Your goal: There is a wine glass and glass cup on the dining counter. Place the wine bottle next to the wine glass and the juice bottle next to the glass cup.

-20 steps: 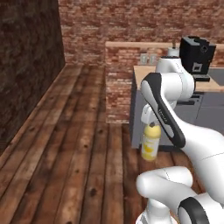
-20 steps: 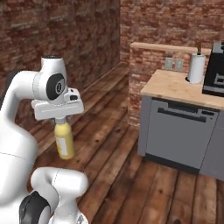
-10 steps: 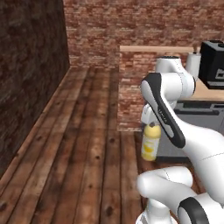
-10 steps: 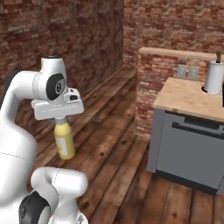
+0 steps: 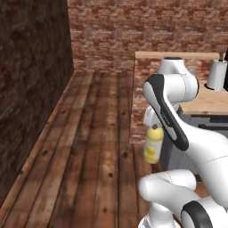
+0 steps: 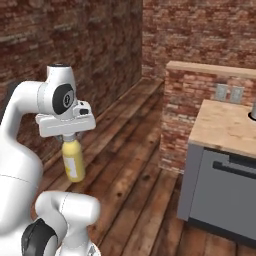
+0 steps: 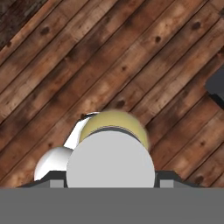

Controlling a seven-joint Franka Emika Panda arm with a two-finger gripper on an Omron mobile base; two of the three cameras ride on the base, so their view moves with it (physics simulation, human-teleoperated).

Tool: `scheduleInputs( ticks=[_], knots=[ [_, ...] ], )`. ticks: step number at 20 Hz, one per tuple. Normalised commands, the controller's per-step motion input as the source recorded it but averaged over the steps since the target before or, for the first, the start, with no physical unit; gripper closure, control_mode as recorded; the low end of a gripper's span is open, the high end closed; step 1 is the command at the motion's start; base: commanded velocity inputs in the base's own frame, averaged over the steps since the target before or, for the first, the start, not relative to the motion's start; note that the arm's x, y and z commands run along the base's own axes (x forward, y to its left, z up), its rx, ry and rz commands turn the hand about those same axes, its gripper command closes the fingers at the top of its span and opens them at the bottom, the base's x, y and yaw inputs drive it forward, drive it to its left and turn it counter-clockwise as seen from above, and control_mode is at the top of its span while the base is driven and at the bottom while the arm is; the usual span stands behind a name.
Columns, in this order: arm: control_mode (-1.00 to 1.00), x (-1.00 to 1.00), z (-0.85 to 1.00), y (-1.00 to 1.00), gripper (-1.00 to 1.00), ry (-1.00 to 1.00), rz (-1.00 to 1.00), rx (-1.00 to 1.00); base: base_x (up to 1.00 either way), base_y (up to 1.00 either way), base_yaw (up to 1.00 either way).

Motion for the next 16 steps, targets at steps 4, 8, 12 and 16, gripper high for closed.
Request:
scheduleInputs(
  ticks=[4,8,12,16],
  knots=[
    [1.00,0.00,0.00,0.00,1.00,0.00,0.00,0.00,0.80,0.33,-0.04],
    [1.00,0.00,0.00,0.00,1.00,0.00,0.00,0.00,0.79,0.27,-0.03],
    [1.00,0.00,0.00,0.00,1.00,0.00,0.00,0.00,0.81,0.20,-0.07],
    [1.00,0.00,0.00,0.00,1.00,0.00,0.00,0.00,0.78,0.15,-0.14]
  ],
)
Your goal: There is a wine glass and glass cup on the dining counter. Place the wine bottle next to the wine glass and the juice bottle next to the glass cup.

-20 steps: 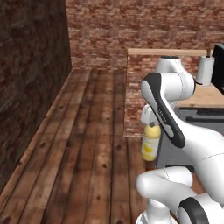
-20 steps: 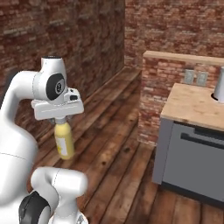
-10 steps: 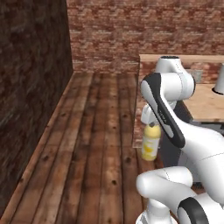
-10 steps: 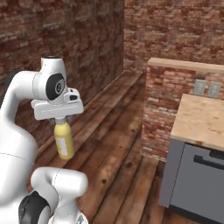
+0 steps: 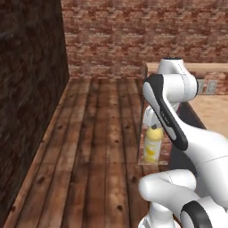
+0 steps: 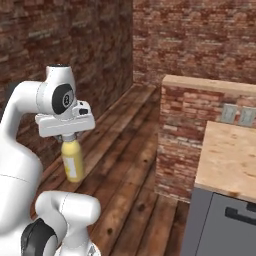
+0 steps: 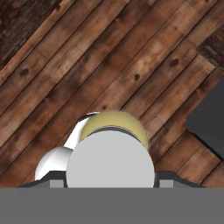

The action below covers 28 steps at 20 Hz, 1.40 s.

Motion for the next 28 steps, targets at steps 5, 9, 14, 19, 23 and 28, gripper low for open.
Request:
scheduleInputs(
  ticks=[5,9,14,19,23,28],
  knots=[
    [1.00,0.00,0.00,0.00,1.00,0.00,0.00,0.00,0.78,0.20,-0.16],
    [1.00,0.00,0.00,0.00,1.00,0.00,0.00,0.00,0.81,0.25,-0.14],
    [1.00,0.00,0.00,0.00,1.00,0.00,0.00,0.00,0.78,0.35,-0.10],
    [1.00,0.00,0.00,0.00,1.00,0.00,0.00,0.00,0.74,0.41,-0.12],
    [1.00,0.00,0.00,0.00,1.00,0.00,0.00,0.00,0.75,0.41,-0.12],
    [1.00,0.00,0.00,0.00,1.00,0.00,0.00,0.00,0.75,0.40,-0.14]
  ],
)
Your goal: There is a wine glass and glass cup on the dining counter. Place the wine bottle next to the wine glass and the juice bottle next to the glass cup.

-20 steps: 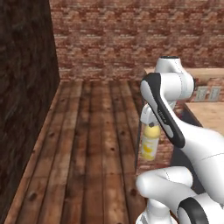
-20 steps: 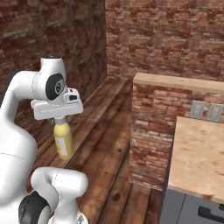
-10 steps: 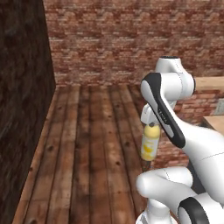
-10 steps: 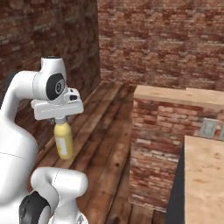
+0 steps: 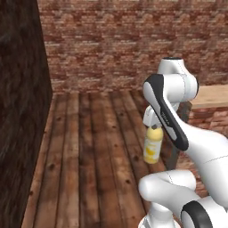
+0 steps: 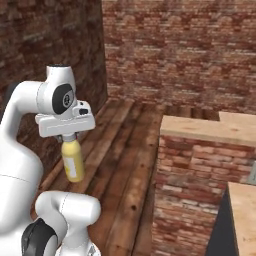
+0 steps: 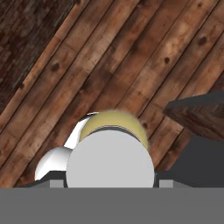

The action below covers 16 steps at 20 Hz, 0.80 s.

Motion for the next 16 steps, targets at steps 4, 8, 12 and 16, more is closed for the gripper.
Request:
scheduleInputs(
  ticks=[4,8,12,16],
  knots=[
    [1.00,0.00,0.00,0.00,1.00,0.00,0.00,0.00,0.76,0.37,-0.18],
    [1.00,0.00,0.00,0.00,1.00,0.00,0.00,0.00,0.77,0.35,-0.19],
    [1.00,0.00,0.00,0.00,1.00,0.00,0.00,0.00,0.77,0.34,-0.20],
    [1.00,0.00,0.00,0.00,1.00,0.00,0.00,0.00,0.78,0.33,-0.22]
  ],
)
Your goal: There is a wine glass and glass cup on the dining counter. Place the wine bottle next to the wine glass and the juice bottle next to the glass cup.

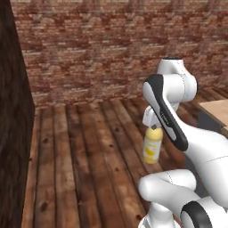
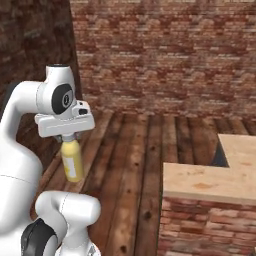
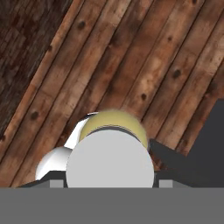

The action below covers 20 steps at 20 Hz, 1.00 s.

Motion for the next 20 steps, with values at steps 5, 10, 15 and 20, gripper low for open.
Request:
scheduleInputs(
  ticks=[5,10,15,20],
  knots=[
    [1.00,0.00,0.00,0.00,1.00,0.00,0.00,0.00,0.76,0.33,-0.27],
    [1.00,0.00,0.00,0.00,1.00,0.00,0.00,0.00,0.74,0.34,-0.30],
    [1.00,0.00,0.00,0.00,1.00,0.00,0.00,0.00,0.70,0.34,-0.36],
    [1.00,0.00,0.00,0.00,1.00,0.00,0.00,0.00,0.70,0.34,-0.37]
  ],
)
